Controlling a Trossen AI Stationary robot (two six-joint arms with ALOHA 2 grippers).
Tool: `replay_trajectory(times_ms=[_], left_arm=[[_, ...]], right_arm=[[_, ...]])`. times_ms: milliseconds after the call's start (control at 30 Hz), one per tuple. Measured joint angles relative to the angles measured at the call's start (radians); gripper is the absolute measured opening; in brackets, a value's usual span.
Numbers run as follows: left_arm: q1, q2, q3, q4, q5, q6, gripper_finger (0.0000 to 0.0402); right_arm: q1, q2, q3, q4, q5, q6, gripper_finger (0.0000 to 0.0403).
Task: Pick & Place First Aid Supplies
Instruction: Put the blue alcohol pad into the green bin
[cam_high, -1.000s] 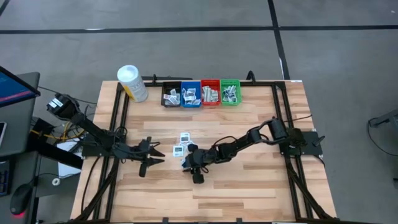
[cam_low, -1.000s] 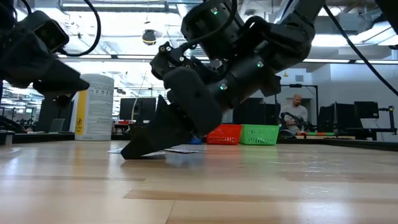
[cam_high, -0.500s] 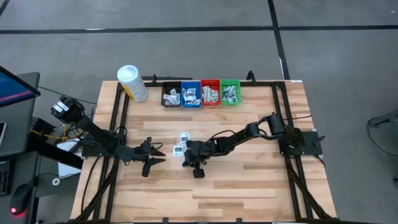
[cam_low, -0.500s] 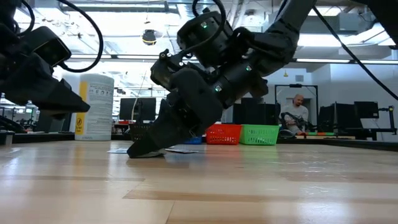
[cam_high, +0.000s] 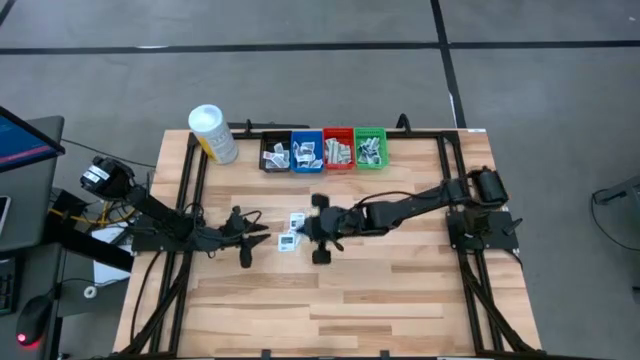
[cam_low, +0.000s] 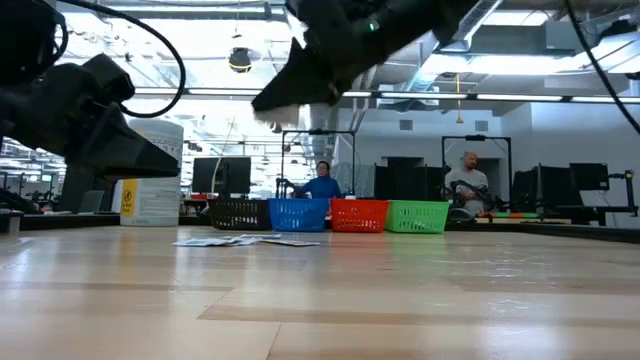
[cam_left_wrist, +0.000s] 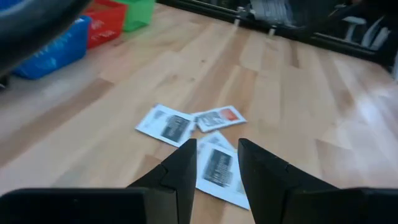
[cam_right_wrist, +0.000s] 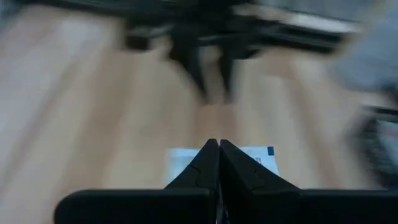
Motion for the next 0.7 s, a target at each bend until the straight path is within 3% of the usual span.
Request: replay_trajectory(times_ms=[167, 400, 700], left_arm=[[0.047, 0.000, 0.000, 0.000, 0.000, 0.049, 0.0118], [0.107, 0.000, 0.000, 0.000, 0.036, 0.120, 0.0118], [0.218, 0.000, 0.000, 0.003, 0.121, 0.218, 0.0118]], right_arm=[[-0.059, -0.049, -0.025, -0.095, 0.187, 0.000, 0.0003], [-0.216, -0.058, -0.128, -0.035, 0.191, 0.076, 0.0001], [-0.364, -0.121, -0.384, 0.306, 0.149, 0.132, 0.0001]])
